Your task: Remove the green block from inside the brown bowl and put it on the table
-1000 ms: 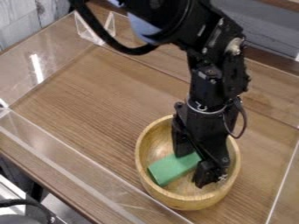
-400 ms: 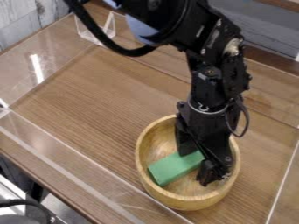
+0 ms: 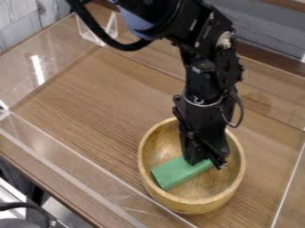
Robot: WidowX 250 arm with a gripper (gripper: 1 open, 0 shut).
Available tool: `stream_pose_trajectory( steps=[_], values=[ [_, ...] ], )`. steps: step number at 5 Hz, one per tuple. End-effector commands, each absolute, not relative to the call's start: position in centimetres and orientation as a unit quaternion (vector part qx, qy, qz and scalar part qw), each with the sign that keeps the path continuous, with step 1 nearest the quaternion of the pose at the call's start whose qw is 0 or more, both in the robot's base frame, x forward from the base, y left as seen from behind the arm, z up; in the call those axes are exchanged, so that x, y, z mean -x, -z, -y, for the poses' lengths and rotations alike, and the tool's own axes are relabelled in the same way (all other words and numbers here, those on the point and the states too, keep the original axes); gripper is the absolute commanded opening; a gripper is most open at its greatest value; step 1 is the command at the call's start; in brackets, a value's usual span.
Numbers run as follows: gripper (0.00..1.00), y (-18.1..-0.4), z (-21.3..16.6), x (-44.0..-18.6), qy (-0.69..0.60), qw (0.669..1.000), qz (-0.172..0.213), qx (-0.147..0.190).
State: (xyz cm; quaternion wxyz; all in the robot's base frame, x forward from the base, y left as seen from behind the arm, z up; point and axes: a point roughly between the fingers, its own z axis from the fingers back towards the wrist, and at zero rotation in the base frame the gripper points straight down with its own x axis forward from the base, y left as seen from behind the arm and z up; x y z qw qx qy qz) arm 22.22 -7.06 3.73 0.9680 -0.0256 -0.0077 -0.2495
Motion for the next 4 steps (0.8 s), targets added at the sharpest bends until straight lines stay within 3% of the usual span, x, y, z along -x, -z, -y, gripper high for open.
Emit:
stream_pose_trajectory(
  steps=[1,3,4],
  values=[
    [0.0,-3.8,7.0,-21.5,0.239,0.971,-0.012,0.032],
    [0.0,-6.5,7.0,-21.0,0.2,0.979,-0.027,0.042],
    [0.0,-8.8,6.8,-21.1,0.185,0.981,-0.029,0.043]
  ],
)
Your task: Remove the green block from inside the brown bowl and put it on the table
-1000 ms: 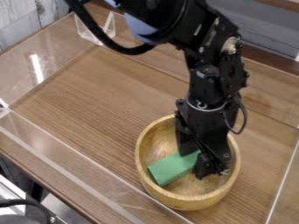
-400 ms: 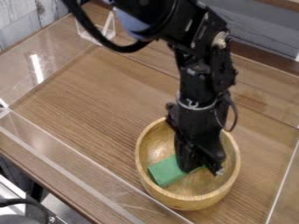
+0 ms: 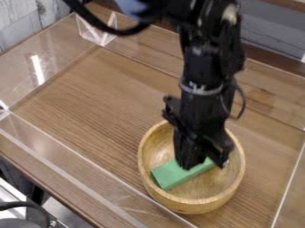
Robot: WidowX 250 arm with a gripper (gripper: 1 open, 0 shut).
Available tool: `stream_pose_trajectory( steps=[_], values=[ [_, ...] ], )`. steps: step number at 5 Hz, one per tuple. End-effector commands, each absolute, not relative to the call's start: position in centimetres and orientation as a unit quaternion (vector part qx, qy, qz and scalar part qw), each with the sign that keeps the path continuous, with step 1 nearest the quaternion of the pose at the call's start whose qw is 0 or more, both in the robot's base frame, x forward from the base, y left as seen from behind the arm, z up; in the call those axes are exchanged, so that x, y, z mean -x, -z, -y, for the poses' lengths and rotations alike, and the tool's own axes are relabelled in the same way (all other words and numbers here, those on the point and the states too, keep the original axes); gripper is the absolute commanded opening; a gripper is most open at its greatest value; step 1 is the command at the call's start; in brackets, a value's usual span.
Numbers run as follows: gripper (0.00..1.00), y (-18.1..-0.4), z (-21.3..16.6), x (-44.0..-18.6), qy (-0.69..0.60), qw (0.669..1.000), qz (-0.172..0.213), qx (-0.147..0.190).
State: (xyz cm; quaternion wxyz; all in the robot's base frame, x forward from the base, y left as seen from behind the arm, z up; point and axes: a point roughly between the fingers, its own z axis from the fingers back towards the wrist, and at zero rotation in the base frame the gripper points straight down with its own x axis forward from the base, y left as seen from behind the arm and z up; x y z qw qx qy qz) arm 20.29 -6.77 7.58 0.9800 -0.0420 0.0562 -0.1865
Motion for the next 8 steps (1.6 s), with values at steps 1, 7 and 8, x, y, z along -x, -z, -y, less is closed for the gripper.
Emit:
stream_pose_trajectory(
  steps=[1,7,8],
  values=[
    [0.0,-13.0,6.2,-21.9,0.157,0.987,-0.019,0.039],
    [1.0,-6.9,7.0,-22.6,0.226,0.974,0.012,0.025],
    [1.0,-5.9,7.3,-22.4,0.233,0.972,0.018,0.027]
  ],
)
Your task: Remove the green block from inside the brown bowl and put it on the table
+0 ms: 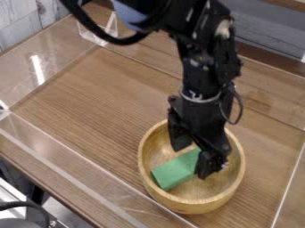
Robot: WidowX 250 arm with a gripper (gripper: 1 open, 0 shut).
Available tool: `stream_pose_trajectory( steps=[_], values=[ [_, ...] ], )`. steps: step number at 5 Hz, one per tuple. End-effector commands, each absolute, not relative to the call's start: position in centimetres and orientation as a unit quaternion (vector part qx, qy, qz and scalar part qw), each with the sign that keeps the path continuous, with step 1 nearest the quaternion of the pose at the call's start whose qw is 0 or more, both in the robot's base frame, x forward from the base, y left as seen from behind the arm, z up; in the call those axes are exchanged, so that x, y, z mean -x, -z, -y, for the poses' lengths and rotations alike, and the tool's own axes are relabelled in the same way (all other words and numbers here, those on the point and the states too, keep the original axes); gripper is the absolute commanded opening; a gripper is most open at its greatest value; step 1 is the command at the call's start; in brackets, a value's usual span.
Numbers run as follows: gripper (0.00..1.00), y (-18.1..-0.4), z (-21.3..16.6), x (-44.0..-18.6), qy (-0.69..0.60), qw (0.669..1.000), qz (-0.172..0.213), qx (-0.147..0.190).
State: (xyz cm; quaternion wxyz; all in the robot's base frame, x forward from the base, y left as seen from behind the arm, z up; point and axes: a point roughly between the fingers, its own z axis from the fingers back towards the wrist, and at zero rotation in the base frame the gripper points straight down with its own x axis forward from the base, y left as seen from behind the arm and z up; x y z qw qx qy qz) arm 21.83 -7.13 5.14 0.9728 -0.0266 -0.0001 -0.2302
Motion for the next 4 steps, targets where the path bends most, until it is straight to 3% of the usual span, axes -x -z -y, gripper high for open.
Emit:
stream_pose_trajectory(
  steps=[1,4],
  values=[
    [1.0,-5.69,7.08,-22.38,0.231,0.972,0.02,0.03],
    [1.0,-5.36,6.59,-22.52,0.227,0.973,0.019,0.036]
  ],
)
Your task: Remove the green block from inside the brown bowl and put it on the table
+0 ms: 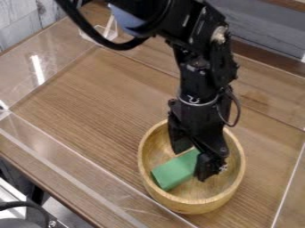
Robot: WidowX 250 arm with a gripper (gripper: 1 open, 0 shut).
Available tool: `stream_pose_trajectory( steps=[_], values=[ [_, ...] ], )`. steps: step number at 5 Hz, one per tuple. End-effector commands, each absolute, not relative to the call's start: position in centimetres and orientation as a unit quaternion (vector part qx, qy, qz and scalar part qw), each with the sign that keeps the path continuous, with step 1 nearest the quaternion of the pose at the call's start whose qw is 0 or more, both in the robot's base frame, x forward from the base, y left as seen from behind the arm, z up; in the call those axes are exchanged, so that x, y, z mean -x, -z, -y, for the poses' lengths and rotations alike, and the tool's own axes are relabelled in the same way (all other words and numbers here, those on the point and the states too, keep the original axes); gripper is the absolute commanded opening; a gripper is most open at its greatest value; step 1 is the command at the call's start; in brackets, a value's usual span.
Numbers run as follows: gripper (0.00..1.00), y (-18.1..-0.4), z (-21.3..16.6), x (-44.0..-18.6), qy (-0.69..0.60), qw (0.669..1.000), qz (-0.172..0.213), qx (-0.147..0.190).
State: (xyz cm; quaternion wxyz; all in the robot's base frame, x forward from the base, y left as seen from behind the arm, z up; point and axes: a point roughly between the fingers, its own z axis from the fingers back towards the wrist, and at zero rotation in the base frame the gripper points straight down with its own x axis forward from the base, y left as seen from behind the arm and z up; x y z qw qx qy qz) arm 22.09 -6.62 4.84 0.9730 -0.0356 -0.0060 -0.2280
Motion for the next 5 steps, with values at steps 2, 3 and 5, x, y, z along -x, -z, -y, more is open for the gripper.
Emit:
stream_pose_trajectory(
  steps=[2,3,5],
  values=[
    [1.0,-5.3,6.29,-22.71,0.224,0.974,0.018,0.04],
    [1.0,-5.28,6.14,-22.84,0.222,0.974,0.017,0.042],
    [1.0,-5.19,5.91,-23.12,0.22,0.974,0.016,0.046]
  ],
)
